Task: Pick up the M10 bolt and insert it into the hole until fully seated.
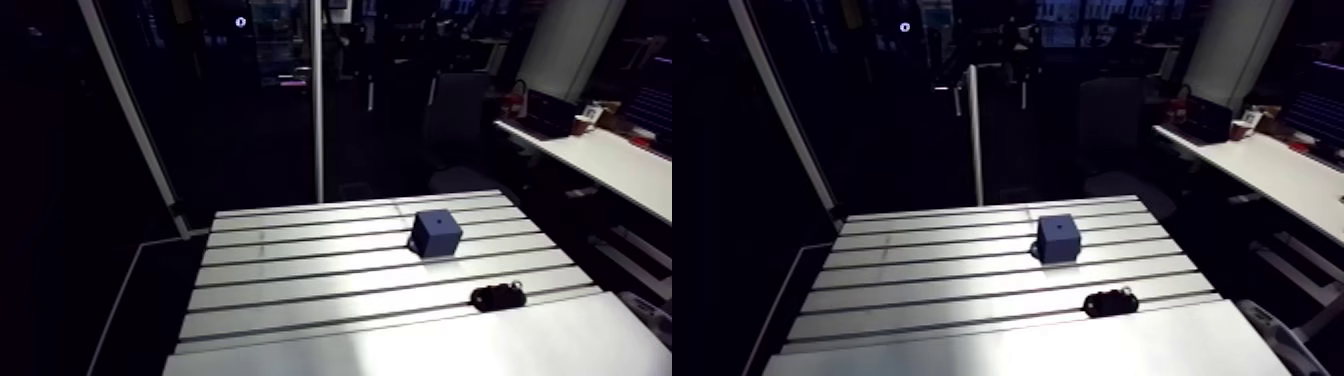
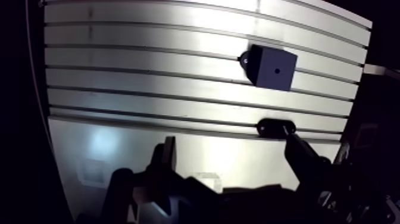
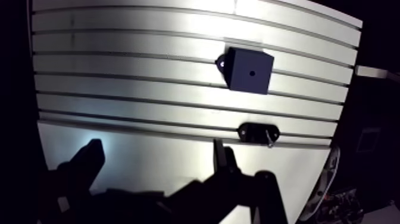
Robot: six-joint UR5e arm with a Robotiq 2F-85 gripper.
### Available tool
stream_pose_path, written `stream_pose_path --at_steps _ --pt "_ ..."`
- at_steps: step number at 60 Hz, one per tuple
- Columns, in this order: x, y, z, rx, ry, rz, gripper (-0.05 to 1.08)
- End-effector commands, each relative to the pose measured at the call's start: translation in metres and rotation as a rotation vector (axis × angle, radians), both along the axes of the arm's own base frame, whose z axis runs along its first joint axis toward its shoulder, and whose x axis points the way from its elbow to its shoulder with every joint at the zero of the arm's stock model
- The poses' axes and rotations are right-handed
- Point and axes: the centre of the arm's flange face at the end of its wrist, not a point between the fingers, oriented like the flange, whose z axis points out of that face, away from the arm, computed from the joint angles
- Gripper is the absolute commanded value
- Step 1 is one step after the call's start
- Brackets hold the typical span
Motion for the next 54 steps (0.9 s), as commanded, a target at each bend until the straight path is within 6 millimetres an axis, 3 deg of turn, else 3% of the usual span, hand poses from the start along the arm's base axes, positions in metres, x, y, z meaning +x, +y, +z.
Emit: stream_pose_path --at_steps 1,14,25,35,54 --pt "0.004 0.085 -0.038 0.002 0.031 -0.014 0.01" --pt "0.016 0.125 -0.072 0.006 0.034 -0.034 0.01" --pt "0.028 0.157 -0.083 0.008 0.041 -0.079 0.01" --pt "0.040 0.177 -0.093 0.014 0.062 -0.108 0.01" --pt "0.058 0.198 -0.116 0.027 0.090 -0.128 0.01"
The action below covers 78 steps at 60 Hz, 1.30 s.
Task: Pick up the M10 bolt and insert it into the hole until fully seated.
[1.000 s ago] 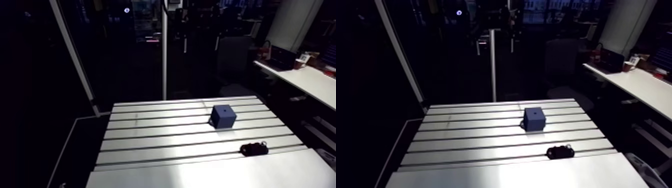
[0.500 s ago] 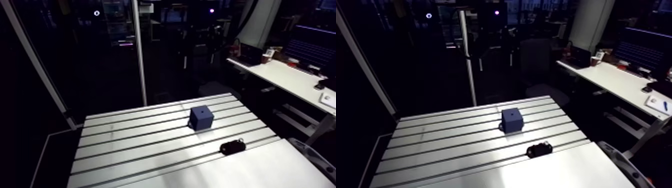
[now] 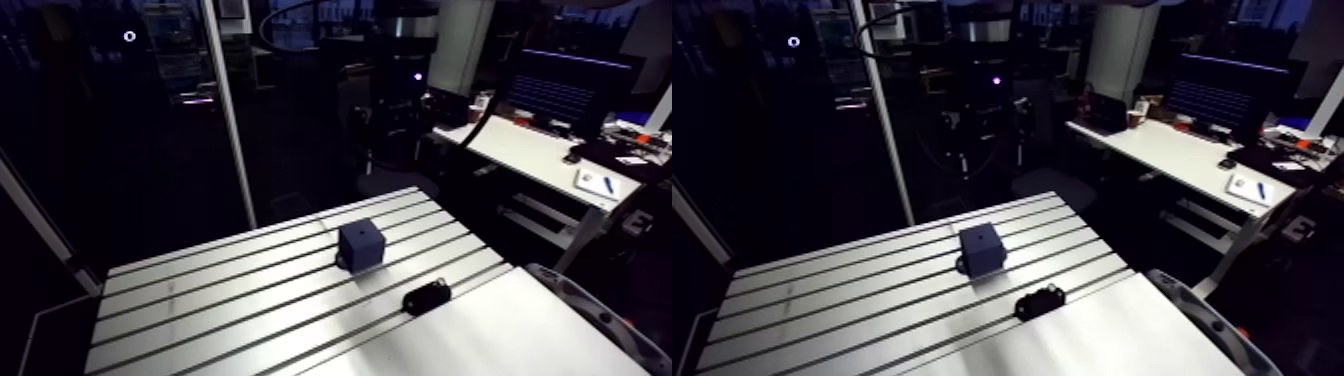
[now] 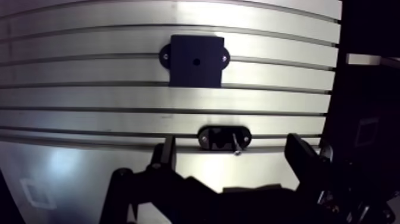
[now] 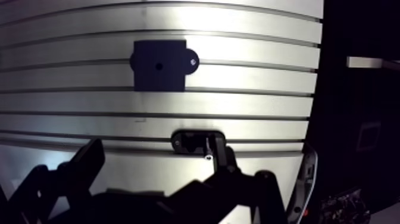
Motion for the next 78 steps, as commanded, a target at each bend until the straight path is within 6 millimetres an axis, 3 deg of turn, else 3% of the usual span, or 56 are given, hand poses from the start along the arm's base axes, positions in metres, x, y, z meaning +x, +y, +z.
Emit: stream_pose_path --at_steps 1,10,21,57,78 --pt "0.031 0.045 -0.036 0.018 0.039 -0.053 0.01" --pt "0.035 0.043 -0.049 0.017 0.038 -0.055 0.01" --pt "0.046 0.055 -0.065 0.007 0.044 -0.051 0.01" --pt "0.070 0.075 -0.097 -0.029 0.054 -0.059 0.01" --pt "0.081 0.074 -0.119 -0.053 0.019 -0.073 0.48"
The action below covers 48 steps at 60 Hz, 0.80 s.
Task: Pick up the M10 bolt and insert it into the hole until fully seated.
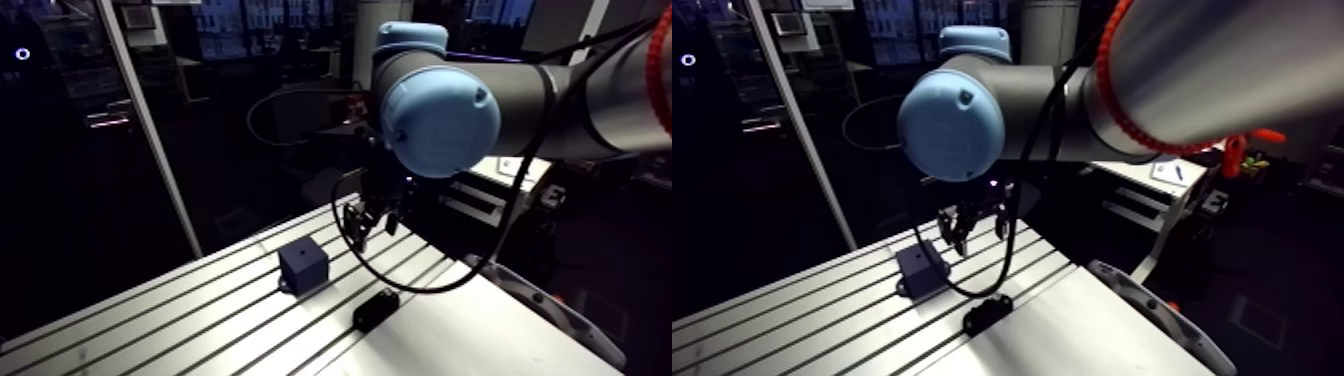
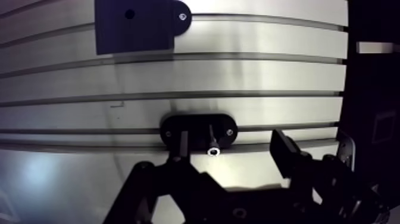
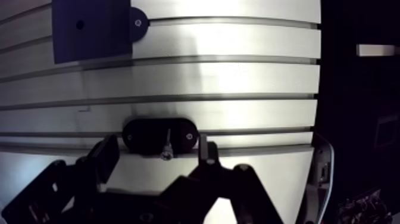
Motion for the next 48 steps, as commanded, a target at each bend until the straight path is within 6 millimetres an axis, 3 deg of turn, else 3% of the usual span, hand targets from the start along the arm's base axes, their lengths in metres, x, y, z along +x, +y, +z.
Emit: stream_pose_path --at_steps 1,19,48 --pt "0.006 0.001 -0.014 -0.016 -0.020 -0.009 0.48" --pt "0.009 0.002 -0.029 -0.035 -0.050 -0.011 0.54" --pt "0.014 0.001 -0.045 -0.034 -0.098 0.002 0.56"
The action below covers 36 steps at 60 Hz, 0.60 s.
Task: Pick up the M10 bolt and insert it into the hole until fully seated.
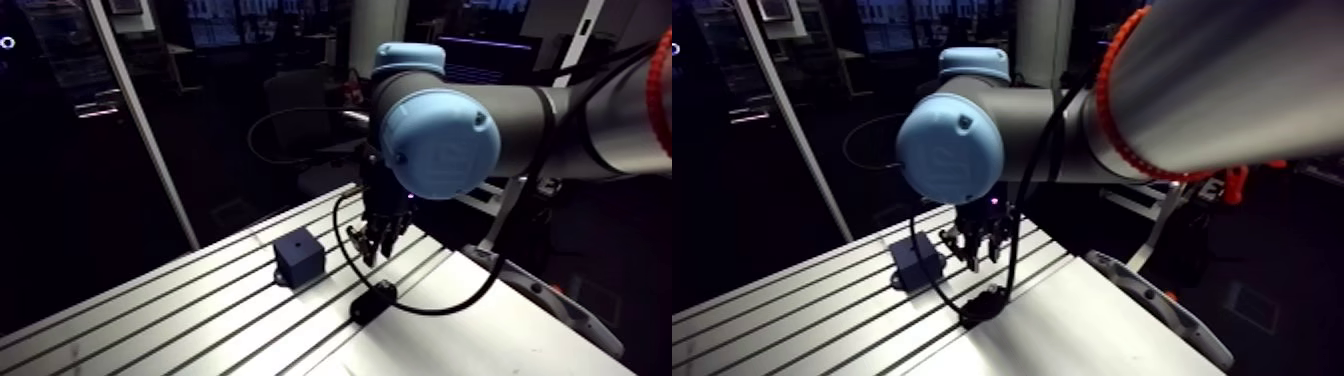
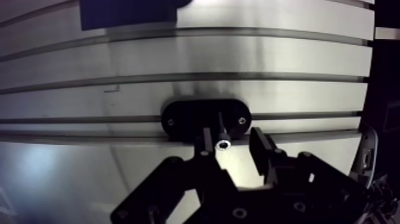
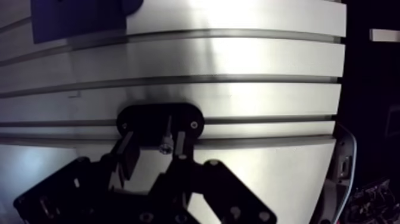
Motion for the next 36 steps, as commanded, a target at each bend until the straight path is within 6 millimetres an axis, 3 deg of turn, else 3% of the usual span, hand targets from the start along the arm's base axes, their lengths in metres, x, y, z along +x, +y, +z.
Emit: stream_pose_path --at_steps 1,36 --pt "0.003 0.000 -0.007 0.001 -0.023 0.012 0.56" --pt "0.010 -0.002 -0.019 0.008 -0.068 0.021 0.56"
